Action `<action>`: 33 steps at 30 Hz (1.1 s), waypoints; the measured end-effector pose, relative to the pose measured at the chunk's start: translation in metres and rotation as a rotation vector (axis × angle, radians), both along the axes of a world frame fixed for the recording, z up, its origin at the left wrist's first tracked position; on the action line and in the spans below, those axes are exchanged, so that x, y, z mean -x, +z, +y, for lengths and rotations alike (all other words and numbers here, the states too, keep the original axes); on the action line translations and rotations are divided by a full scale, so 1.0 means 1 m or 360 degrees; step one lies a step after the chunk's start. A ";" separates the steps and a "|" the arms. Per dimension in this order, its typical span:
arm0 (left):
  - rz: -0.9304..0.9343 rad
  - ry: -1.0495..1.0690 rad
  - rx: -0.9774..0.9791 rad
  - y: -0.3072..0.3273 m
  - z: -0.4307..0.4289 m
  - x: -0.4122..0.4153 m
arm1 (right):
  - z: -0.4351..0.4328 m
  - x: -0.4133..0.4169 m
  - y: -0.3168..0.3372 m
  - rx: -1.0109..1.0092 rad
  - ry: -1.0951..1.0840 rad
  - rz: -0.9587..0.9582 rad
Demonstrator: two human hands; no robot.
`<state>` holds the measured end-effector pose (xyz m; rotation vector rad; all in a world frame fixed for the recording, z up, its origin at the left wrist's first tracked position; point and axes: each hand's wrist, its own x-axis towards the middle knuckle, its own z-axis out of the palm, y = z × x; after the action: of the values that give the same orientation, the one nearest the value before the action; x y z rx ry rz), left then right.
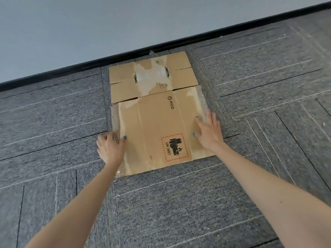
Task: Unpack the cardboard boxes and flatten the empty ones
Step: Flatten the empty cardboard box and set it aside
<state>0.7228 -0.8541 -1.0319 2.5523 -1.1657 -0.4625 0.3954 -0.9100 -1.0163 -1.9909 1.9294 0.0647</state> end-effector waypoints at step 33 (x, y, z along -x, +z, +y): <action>-0.0412 -0.1598 -0.0391 -0.011 0.018 0.032 | 0.032 -0.047 0.013 -0.0085 0.0917 0.0184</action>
<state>0.6906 -0.8365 -1.0434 2.0453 -2.6040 -0.4960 0.4419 -0.8784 -1.0036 -2.4824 1.3343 0.3804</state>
